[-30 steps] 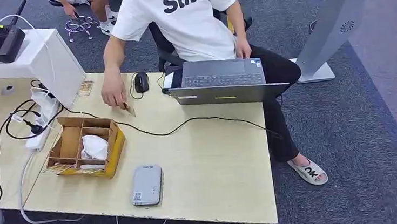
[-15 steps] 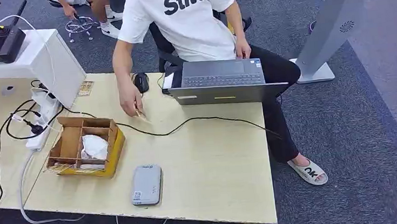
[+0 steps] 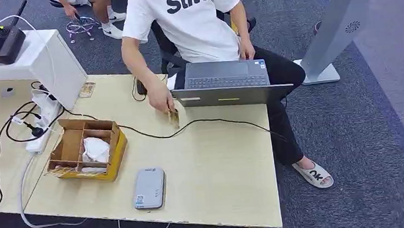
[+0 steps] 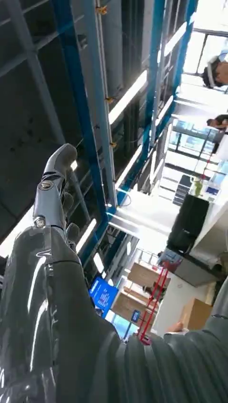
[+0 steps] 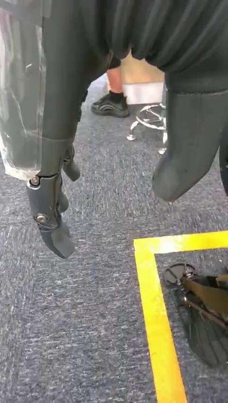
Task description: Pass the card to the sensor for recognition and then transmit it.
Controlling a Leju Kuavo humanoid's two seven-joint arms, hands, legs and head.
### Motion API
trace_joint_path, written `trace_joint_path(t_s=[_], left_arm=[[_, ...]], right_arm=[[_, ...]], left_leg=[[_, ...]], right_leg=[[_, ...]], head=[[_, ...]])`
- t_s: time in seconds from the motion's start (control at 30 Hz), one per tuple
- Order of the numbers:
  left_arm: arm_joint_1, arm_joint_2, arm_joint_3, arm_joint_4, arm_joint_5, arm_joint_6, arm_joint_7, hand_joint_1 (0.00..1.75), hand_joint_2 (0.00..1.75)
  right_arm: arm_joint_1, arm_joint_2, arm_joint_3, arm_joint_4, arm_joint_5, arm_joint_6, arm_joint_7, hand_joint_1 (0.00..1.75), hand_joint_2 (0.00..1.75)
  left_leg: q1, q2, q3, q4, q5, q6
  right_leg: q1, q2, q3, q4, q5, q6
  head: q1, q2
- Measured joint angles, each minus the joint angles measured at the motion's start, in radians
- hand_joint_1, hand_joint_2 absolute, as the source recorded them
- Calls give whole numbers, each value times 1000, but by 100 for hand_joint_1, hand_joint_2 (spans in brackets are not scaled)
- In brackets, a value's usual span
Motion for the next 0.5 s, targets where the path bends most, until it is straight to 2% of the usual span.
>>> trace_joint_path(t_s=[0.2,0.5], left_arm=[[-46,-13,-110,73,-56,82,40,0,175],[-142,-107,-271,220,6,254,26,0,175]], right_arm=[[-3,0,20,0,12,5,9,0,175],[-10,0,53,0,28,7,12,0,175]], left_leg=[[1,2,0,0,0,0],[0,2,0,0,0,0]], right_leg=[[0,4,-1,0,0,0],[0,3,-1,0,1,-1]], head=[[0,0],[-3,0]])
